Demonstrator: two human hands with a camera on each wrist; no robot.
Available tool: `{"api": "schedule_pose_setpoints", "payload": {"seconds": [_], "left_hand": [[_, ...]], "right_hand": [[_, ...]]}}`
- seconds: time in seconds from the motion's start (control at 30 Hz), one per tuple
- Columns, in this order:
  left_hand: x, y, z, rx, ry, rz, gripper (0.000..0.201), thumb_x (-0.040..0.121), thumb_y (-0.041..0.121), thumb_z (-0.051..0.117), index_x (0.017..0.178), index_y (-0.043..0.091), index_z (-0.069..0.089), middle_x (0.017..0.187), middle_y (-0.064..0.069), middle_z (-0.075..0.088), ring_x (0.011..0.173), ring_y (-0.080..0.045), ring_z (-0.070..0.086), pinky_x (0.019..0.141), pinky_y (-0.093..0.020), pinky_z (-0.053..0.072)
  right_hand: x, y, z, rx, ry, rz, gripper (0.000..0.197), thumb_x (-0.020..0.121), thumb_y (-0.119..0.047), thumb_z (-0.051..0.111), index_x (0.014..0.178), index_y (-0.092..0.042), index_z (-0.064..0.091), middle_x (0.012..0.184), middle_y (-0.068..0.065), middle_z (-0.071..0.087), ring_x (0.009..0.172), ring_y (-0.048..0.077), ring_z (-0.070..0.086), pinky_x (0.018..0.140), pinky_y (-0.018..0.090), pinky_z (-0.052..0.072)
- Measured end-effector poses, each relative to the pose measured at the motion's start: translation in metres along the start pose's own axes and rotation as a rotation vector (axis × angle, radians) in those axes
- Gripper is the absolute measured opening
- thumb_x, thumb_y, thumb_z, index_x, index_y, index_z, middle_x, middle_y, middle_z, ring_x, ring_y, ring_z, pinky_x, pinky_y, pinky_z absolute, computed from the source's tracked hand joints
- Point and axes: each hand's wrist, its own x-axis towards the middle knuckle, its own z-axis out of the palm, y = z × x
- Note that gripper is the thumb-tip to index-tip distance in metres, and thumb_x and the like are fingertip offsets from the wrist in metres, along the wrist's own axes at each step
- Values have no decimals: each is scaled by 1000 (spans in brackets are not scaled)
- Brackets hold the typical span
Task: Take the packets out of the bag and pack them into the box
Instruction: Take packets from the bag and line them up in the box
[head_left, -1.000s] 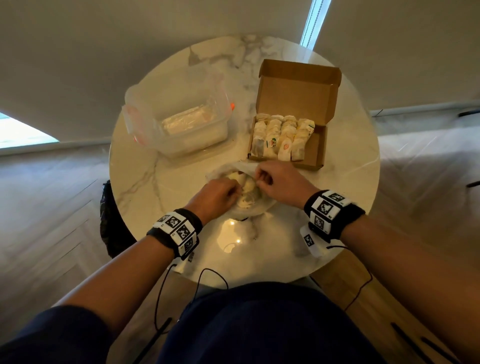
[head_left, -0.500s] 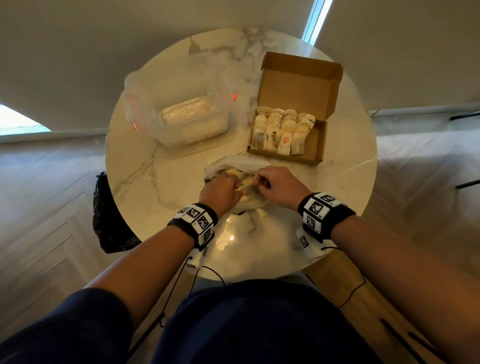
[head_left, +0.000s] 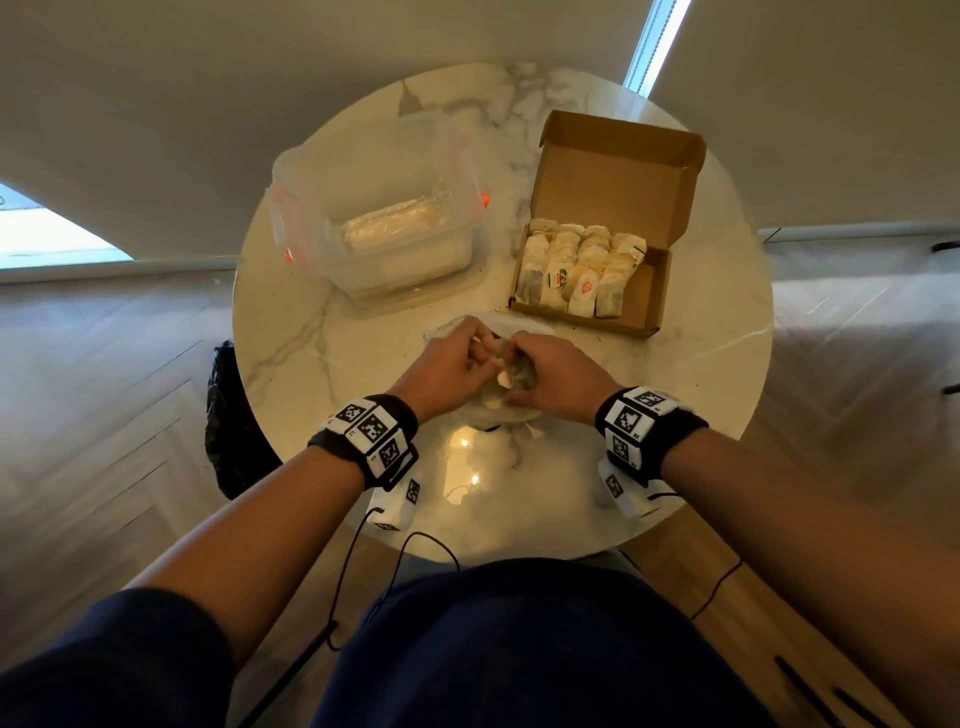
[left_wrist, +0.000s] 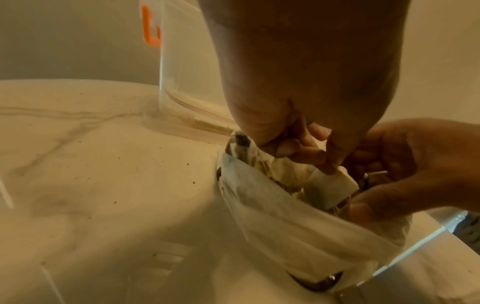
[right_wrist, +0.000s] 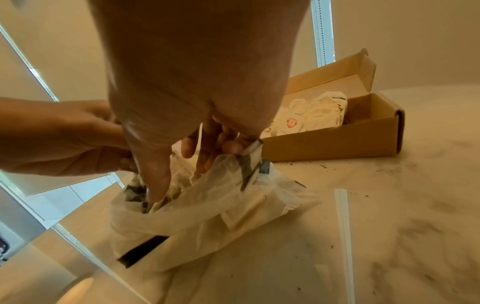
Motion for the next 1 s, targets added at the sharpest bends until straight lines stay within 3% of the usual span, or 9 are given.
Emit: {"api": "schedule_pose_setpoints", "payload": {"seconds": [0.13, 0.23, 0.37, 0.5, 0.6, 0.73, 0.8, 0.9, 1.0], "left_hand": [[1, 7, -8, -25, 14, 20, 16, 93, 30, 66, 103, 24, 54, 90, 8, 71, 80, -2, 65, 70, -10, 48], [2, 5, -6, 34, 32, 45, 12, 93, 28, 64, 101, 27, 54, 90, 8, 68, 79, -3, 62, 70, -11, 46], [4, -9, 1, 229, -17, 81, 3, 96, 18, 56, 97, 16, 57, 86, 7, 60, 74, -4, 56, 69, -12, 41], [6, -30, 17, 469, -165, -49, 6, 91, 22, 56, 95, 20, 60, 91, -1, 63, 86, -22, 63, 73, -32, 48], [10, -32, 27, 546, -139, -120, 15, 86, 31, 63, 97, 21, 60, 95, 0, 60, 86, -20, 59, 73, -32, 47], [13, -27, 32, 635, -100, -84, 13, 88, 35, 60, 87, 23, 56, 88, 1, 59, 80, -21, 59, 68, -32, 48], [13, -27, 32, 621, -103, -73, 14, 90, 34, 57, 87, 21, 60, 89, 0, 62, 80, -22, 61, 70, -34, 52], [11, -25, 30, 483, -94, -43, 10, 91, 27, 56, 88, 18, 57, 82, 0, 62, 72, -19, 60, 63, -32, 48], [8, -20, 20, 364, -52, 24, 6, 94, 21, 55, 91, 19, 51, 81, 1, 58, 67, -11, 53, 58, -25, 39]], "right_hand": [[6, -2, 3, 16, 24, -12, 32, 83, -42, 75, 92, -19, 56, 86, -4, 59, 77, 14, 52, 63, 31, 42], [7, 0, 3, 22, 73, -65, 20, 96, -30, 62, 92, -11, 59, 85, 5, 63, 75, 21, 55, 64, 36, 42], [7, 11, 1, 40, 95, -56, 13, 97, -25, 57, 90, -14, 61, 84, 8, 67, 77, 26, 61, 65, 36, 45], [7, 15, -1, 34, 92, -54, 20, 98, -33, 55, 93, -17, 66, 85, 2, 70, 77, 19, 62, 70, 40, 50], [6, 17, -3, 45, 103, -73, 20, 99, -33, 56, 97, -17, 68, 88, 1, 70, 79, 17, 61, 72, 39, 49], [2, 19, -5, 60, 118, -78, 19, 98, -32, 59, 102, -17, 71, 94, 2, 72, 84, 16, 63, 74, 36, 48], [2, 20, -6, 66, 120, -82, 19, 98, -30, 61, 103, -16, 71, 95, 2, 73, 85, 16, 63, 73, 31, 46], [2, 21, -7, 49, 122, -77, 17, 97, -30, 63, 100, -15, 71, 92, 2, 71, 80, 12, 57, 67, 24, 35], [2, 22, -10, 33, 126, -36, 17, 95, -30, 64, 98, -14, 70, 87, 3, 69, 76, 14, 56, 65, 28, 35]]}}
